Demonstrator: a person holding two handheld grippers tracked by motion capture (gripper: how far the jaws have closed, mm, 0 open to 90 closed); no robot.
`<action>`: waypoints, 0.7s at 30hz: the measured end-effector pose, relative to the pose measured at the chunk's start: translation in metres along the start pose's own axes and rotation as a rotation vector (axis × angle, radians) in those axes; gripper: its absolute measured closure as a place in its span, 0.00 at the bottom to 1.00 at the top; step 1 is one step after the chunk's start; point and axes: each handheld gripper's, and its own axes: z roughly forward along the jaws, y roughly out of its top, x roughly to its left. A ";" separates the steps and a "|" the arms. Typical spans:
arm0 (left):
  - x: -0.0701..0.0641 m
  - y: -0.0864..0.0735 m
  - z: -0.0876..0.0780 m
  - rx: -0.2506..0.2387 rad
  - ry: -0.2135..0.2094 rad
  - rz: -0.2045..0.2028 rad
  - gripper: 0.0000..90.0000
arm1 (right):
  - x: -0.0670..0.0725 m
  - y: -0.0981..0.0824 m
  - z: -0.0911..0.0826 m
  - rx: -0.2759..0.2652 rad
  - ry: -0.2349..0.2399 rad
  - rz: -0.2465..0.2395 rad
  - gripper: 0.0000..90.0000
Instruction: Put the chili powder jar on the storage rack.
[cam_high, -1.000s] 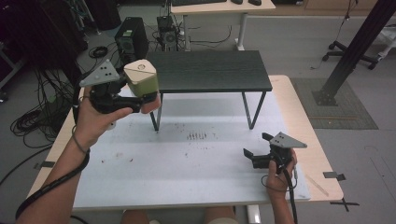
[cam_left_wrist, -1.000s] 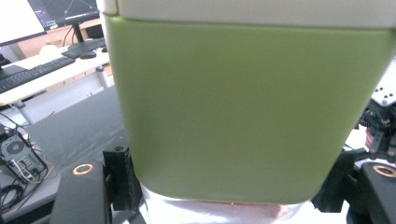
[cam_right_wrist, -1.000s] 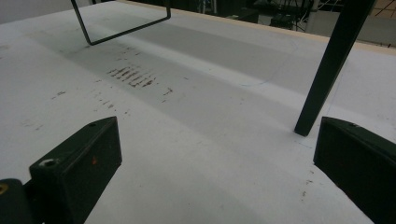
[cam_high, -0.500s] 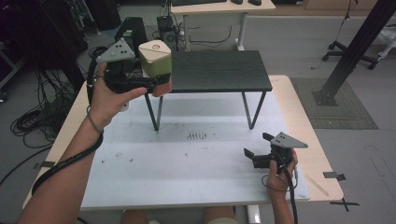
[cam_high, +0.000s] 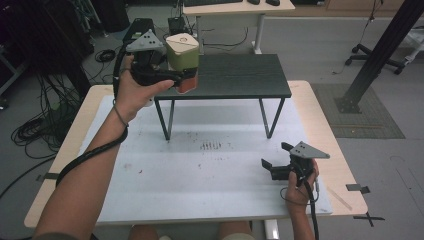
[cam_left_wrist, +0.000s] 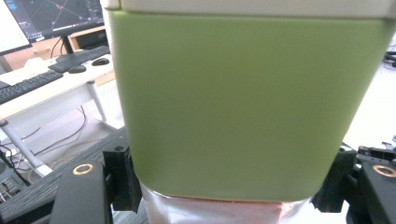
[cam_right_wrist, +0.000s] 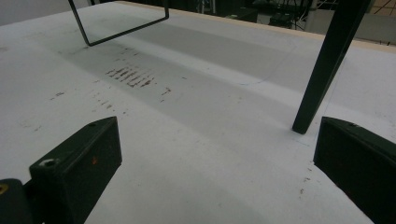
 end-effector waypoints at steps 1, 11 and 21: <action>0.001 0.001 0.002 -0.001 -0.001 -0.003 0.32 | 0.000 0.000 0.000 0.000 0.000 0.001 0.01; 0.009 0.000 0.025 -0.005 -0.003 -0.049 0.32 | 0.000 0.000 0.000 0.004 0.005 0.006 0.01; 0.014 -0.006 0.045 0.005 -0.001 -0.068 0.32 | 0.000 0.000 0.001 0.006 0.007 0.002 0.01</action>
